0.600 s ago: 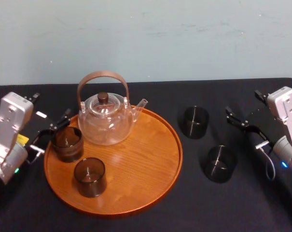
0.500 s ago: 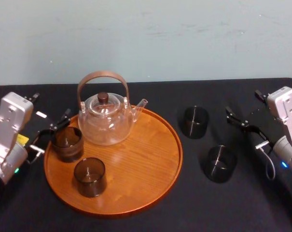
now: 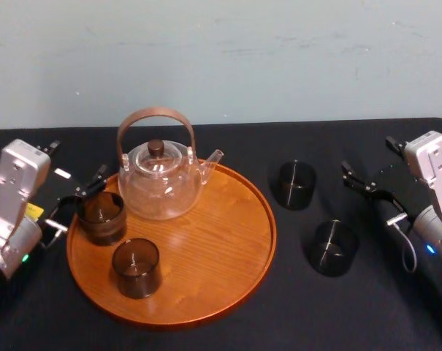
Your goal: Pick up the glass from the table and place it on the tray.
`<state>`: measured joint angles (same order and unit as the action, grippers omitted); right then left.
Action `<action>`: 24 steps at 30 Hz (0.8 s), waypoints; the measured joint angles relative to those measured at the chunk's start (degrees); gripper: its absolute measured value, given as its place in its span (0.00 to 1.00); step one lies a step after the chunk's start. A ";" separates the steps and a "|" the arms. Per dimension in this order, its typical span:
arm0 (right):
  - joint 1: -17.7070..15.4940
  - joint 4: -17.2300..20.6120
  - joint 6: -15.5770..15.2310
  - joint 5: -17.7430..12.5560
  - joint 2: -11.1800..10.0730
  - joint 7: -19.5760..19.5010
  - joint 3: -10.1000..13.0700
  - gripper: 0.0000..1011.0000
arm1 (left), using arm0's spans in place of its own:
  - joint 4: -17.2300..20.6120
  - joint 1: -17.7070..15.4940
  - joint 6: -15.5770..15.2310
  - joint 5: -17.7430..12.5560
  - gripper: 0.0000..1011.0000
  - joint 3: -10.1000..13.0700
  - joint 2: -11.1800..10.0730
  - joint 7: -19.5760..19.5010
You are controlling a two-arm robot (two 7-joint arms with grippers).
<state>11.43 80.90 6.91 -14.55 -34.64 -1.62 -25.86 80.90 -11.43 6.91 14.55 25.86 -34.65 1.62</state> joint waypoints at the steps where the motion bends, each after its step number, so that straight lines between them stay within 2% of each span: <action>1: 0.00 0.00 0.00 0.00 0.00 0.00 0.00 0.99 | 0.00 0.00 0.00 0.00 0.99 0.00 0.00 0.00; 24: 0.00 0.00 0.00 0.00 0.00 0.00 0.00 0.99 | 0.00 0.00 0.00 0.00 0.99 0.00 0.00 0.00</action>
<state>11.43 80.90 6.91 -14.55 -34.64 -1.62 -25.86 80.90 -11.43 6.91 14.55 25.86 -34.65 1.62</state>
